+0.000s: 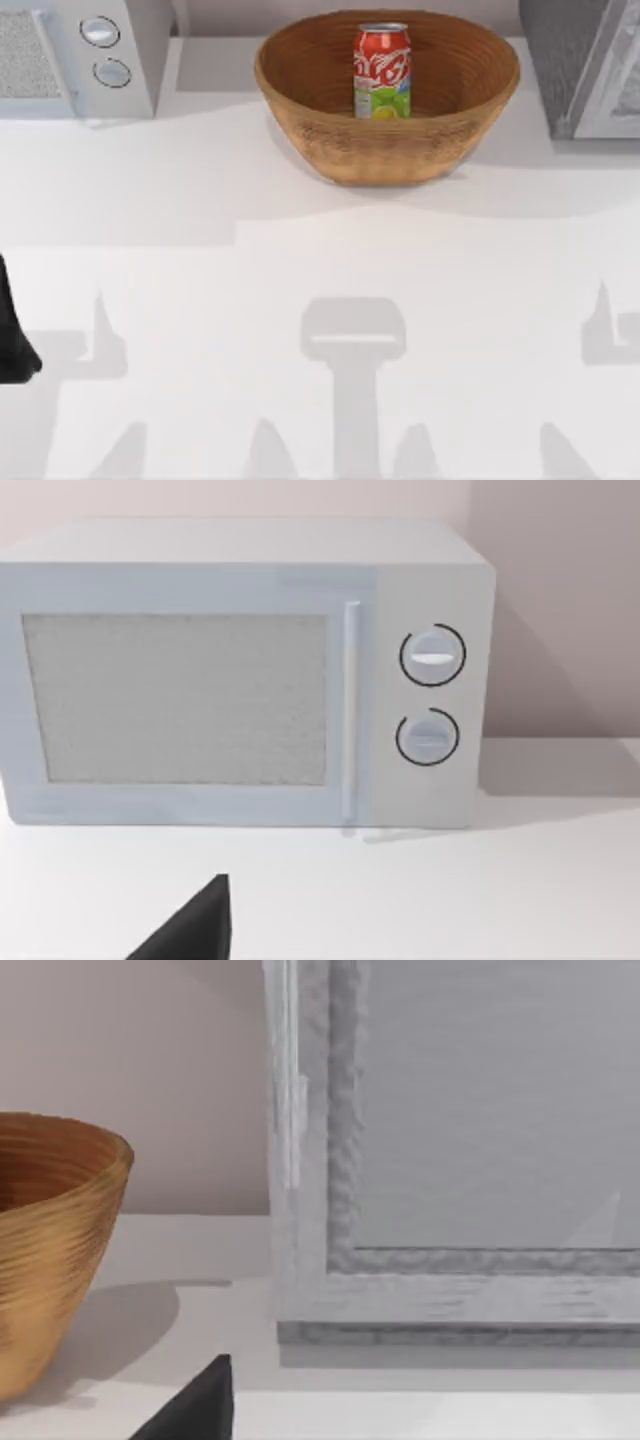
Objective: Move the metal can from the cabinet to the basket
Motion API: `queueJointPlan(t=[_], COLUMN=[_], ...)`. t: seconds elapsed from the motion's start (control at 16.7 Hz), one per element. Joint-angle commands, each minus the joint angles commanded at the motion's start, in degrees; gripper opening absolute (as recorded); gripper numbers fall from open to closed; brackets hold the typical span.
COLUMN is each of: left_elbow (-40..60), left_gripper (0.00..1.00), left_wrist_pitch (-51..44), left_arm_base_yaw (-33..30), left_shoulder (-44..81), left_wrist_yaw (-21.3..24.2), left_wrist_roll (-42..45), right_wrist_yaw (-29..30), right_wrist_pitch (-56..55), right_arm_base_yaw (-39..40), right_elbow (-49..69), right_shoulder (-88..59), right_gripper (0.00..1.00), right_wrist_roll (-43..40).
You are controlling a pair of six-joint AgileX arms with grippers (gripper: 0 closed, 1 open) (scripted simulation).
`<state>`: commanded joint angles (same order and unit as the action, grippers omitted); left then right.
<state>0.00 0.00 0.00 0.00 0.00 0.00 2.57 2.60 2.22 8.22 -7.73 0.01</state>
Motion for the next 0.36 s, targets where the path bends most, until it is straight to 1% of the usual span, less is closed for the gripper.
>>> queueJointPlan(t=[0.18,0.36], left_elbow=[0.0,0.0], left_gripper=[1.00,1.00], left_wrist_pitch=[0.0,0.0], left_arm_base_yaw=[0.0,0.0], left_shoulder=[0.0,0.0], left_wrist_yaw=[0.0,0.0], left_wrist_roll=[0.0,0.0], right_wrist_yaw=[-2.1,-2.6], right_wrist_pitch=[-2.1,-2.6], right_arm_base_yaw=[-1.8,-2.2], right_elbow=[-6.8,-8.2], right_shoulder=[6.3,7.7], right_gripper=[1.00,1.00], right_wrist_roll=[0.0,0.0])
